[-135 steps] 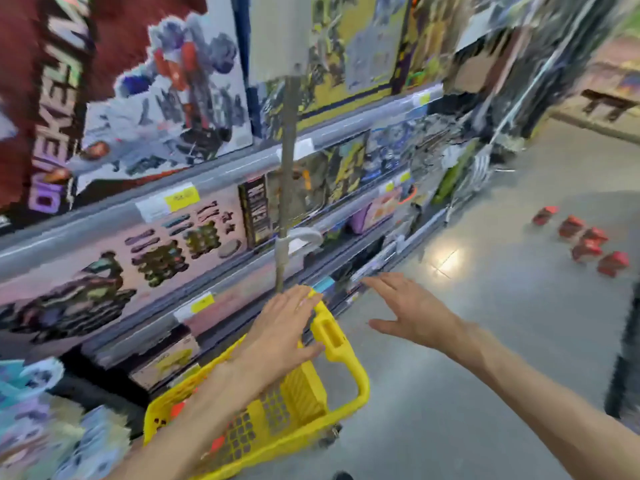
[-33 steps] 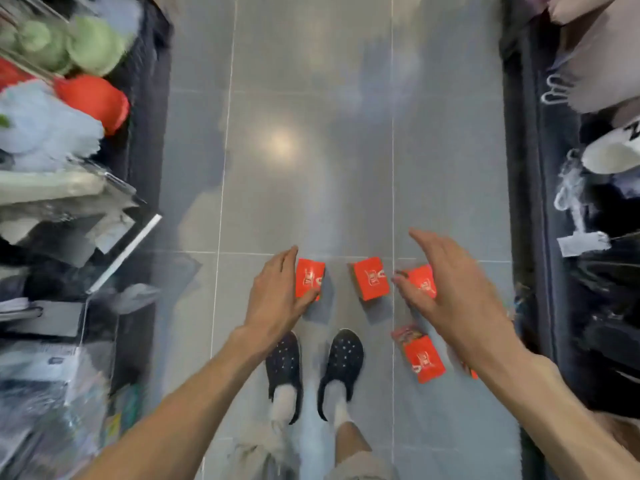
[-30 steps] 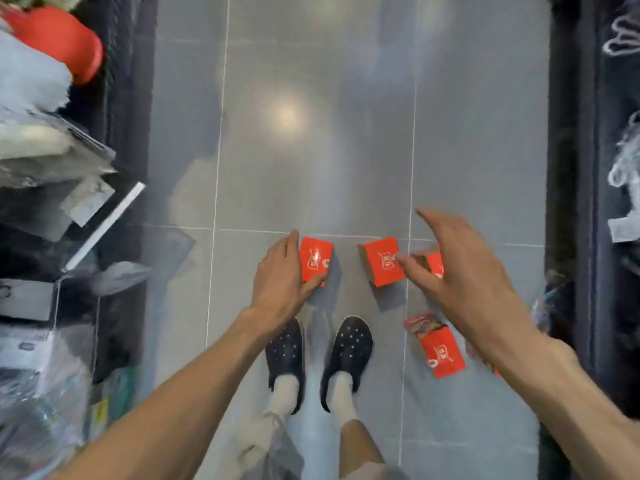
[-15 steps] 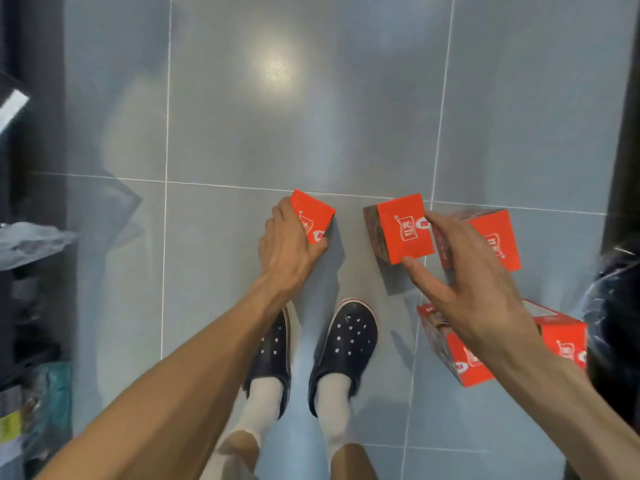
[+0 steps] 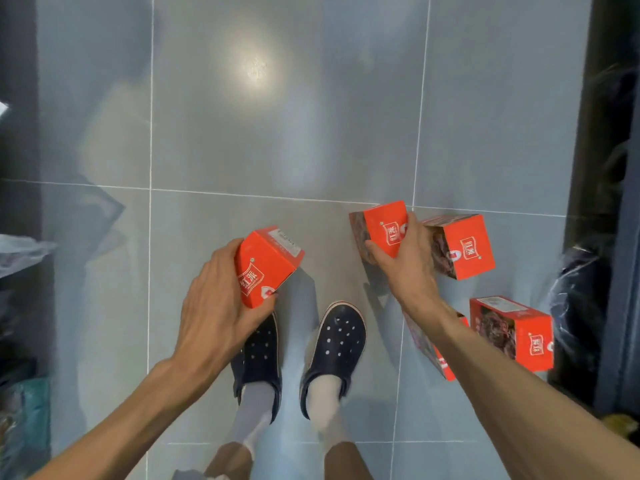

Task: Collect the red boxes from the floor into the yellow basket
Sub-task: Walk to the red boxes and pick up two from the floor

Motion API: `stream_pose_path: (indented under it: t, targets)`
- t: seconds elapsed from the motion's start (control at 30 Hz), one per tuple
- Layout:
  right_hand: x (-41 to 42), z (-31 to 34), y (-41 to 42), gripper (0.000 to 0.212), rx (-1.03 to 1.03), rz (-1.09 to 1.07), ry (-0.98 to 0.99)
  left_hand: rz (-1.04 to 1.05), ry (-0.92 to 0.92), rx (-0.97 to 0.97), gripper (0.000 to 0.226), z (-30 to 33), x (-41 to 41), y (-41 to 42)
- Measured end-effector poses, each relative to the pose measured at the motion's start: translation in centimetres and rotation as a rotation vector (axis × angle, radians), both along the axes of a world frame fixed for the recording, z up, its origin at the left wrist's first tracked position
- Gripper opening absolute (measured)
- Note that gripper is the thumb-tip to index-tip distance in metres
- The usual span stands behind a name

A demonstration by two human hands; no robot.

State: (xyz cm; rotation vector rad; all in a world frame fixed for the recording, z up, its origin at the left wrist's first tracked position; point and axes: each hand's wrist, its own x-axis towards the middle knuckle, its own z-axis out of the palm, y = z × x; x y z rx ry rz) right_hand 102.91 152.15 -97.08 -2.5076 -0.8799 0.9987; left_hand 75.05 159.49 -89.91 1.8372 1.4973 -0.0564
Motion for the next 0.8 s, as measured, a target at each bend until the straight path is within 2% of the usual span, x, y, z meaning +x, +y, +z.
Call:
stream_pose_path:
  t: [0.1,0.23,0.33,0.43,0.5,0.53,0.6,0.63,0.7,0.73,0.8]
  targets:
    - [-0.1,-3.2,0.4,0.098,-0.001,-0.097,-0.036,0.015,-0.008,0.004,0.088,-1.9,-1.2,-0.2]
    - [-0.3,-3.6,0.4,0.098,0.038,-0.128,-0.058,0.008,0.019,-0.004,0.091,-3.0,-1.8,0.0]
    - [-0.2,-1.2,0.9,0.097,0.045,-0.119,-0.057,0.029,0.015,-0.013,0.091,-2.0,-2.1,0.7]
    - [0.2,4.6,2.7,0.088,0.105,-0.044,-0.04,0.041,0.005,0.013,0.089,1.4,-1.9,2.8]
    - [0.6,12.3,5.4,0.085,0.163,0.046,-0.019,0.036,-0.02,0.054,0.086,7.3,-1.6,5.6]
    - [0.4,13.2,5.4,0.084,0.158,0.07,-0.031,0.026,-0.011,0.07,0.087,7.5,-1.6,5.7]
    - [0.7,22.8,8.7,0.084,0.2,0.17,-0.044,0.019,-0.028,0.122,0.09,15.7,-1.4,8.9]
    - [0.6,23.5,8.3,0.084,0.188,0.199,-0.053,0.005,-0.02,0.14,0.092,15.8,-1.7,8.6]
    - [0.7,34.3,12.0,0.084,0.242,0.286,-0.069,0.003,-0.047,0.19,0.095,25.7,-2.1,12.0]
    - [0.7,35.0,11.7,0.084,0.23,0.298,-0.078,-0.004,-0.043,0.201,0.095,25.8,-2.4,11.7]
    - [0.2,46.6,14.8,0.085,0.286,0.381,-0.099,-0.003,-0.081,0.258,0.094,36.7,-3.4,14.3]
